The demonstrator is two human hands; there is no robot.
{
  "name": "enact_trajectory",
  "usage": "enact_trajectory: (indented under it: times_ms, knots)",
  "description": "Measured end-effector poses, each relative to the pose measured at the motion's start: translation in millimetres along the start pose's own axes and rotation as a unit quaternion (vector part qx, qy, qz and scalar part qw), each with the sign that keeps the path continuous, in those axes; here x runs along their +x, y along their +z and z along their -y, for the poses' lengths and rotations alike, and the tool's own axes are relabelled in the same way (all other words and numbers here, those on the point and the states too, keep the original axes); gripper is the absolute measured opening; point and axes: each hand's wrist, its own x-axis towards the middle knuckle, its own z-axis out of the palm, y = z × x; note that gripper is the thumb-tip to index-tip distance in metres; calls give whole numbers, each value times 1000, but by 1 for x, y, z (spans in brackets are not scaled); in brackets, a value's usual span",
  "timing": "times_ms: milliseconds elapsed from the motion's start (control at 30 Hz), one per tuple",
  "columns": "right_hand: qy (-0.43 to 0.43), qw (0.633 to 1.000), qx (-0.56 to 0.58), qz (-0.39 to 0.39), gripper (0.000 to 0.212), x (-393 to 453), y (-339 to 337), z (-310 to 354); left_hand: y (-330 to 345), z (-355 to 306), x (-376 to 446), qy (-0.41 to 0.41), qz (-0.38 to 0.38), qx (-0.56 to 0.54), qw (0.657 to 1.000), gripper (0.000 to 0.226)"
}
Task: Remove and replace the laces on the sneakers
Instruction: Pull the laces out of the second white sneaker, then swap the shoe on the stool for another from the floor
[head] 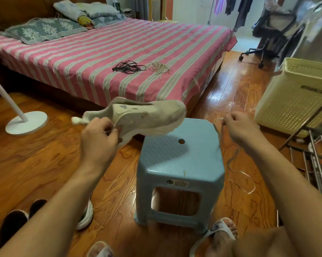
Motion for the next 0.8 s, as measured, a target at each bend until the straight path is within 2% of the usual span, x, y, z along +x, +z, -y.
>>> enact_trajectory:
  times_ms: [100,233,300,333,367,400,433,467,500,533,567,633,700,733,800]
  knots:
    - [-17,1000,-1,-22,37,-6,-36,23,42,-51,-17,-5,16,18,1000,12]
    - [32,985,110,130,31,-36,-87,57,86,-86,-20,-55,144,52,987,13]
    - [20,973,130,192,26,-50,-107,77,83,-101,-21,-51,204,109,971,29]
    - [8,968,133,212,25,-55,-114,87,75,-109,-25,-30,197,117,973,42]
    - [-6,964,131,230,27,-59,-120,97,65,-119,-29,-2,164,76,984,53]
    - [-24,959,128,253,29,-64,-123,109,50,-133,-32,19,136,-31,990,64]
    - [-45,949,129,286,29,-70,-125,121,34,-153,-34,19,144,-181,973,76]
    - [-67,934,135,324,29,-76,-124,134,20,-173,-33,4,186,-337,923,88]
    - [-88,920,140,356,30,-83,-122,148,10,-189,-32,-9,239,-442,864,95]
    - [-107,911,137,373,31,-88,-121,162,3,-199,-33,-19,285,-494,821,91]
    - [-129,911,130,370,30,-92,-121,176,-6,-200,-35,-11,323,-508,798,76]
    - [-183,918,129,328,26,-96,-125,207,-32,-195,-42,-20,362,-457,812,38]
    - [-224,923,157,271,24,-92,-129,230,-60,-162,-51,-64,339,-430,835,25]
    - [-232,922,177,256,24,-88,-128,238,-84,-144,-58,-100,297,-444,840,27]
    - [-230,906,217,282,22,-85,-110,253,-138,-108,-65,-197,149,-490,836,32]
